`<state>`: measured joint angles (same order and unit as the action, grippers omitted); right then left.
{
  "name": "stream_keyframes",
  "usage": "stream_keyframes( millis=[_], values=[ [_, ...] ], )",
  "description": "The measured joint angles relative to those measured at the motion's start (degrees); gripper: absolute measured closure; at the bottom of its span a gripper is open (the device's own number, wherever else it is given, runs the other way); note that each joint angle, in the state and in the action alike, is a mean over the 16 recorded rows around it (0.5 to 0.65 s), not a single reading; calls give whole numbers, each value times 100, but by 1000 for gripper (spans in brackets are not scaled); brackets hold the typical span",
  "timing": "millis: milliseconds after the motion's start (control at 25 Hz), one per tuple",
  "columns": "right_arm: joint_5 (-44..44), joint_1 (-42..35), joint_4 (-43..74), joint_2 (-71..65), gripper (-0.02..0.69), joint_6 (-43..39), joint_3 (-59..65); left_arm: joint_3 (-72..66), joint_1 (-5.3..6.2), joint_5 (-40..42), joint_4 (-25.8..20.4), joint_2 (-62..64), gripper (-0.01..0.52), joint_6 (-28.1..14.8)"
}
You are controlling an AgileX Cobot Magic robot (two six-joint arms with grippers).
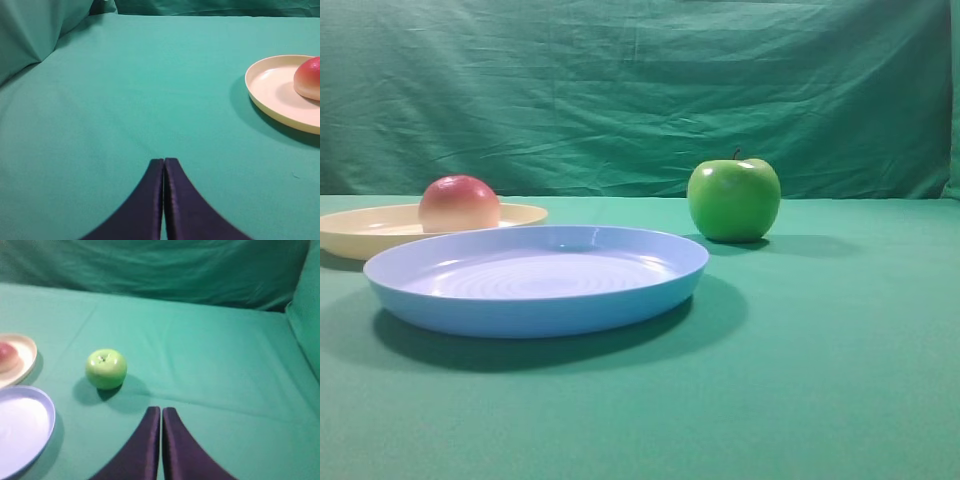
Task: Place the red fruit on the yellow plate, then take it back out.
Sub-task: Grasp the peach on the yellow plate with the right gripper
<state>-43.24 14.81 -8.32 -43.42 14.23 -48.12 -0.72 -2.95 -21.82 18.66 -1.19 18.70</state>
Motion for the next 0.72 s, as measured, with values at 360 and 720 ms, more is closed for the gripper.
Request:
stream_keyframes(
  millis=[360, 720],
  values=[
    [65, 1244, -6, -2535, 665, 179, -1353, 0, 0, 0, 0, 0, 514, 0],
    [288, 2207, -44, -4809, 665, 189, -3033, 0, 0, 0, 0, 0, 514, 0]
  ],
)
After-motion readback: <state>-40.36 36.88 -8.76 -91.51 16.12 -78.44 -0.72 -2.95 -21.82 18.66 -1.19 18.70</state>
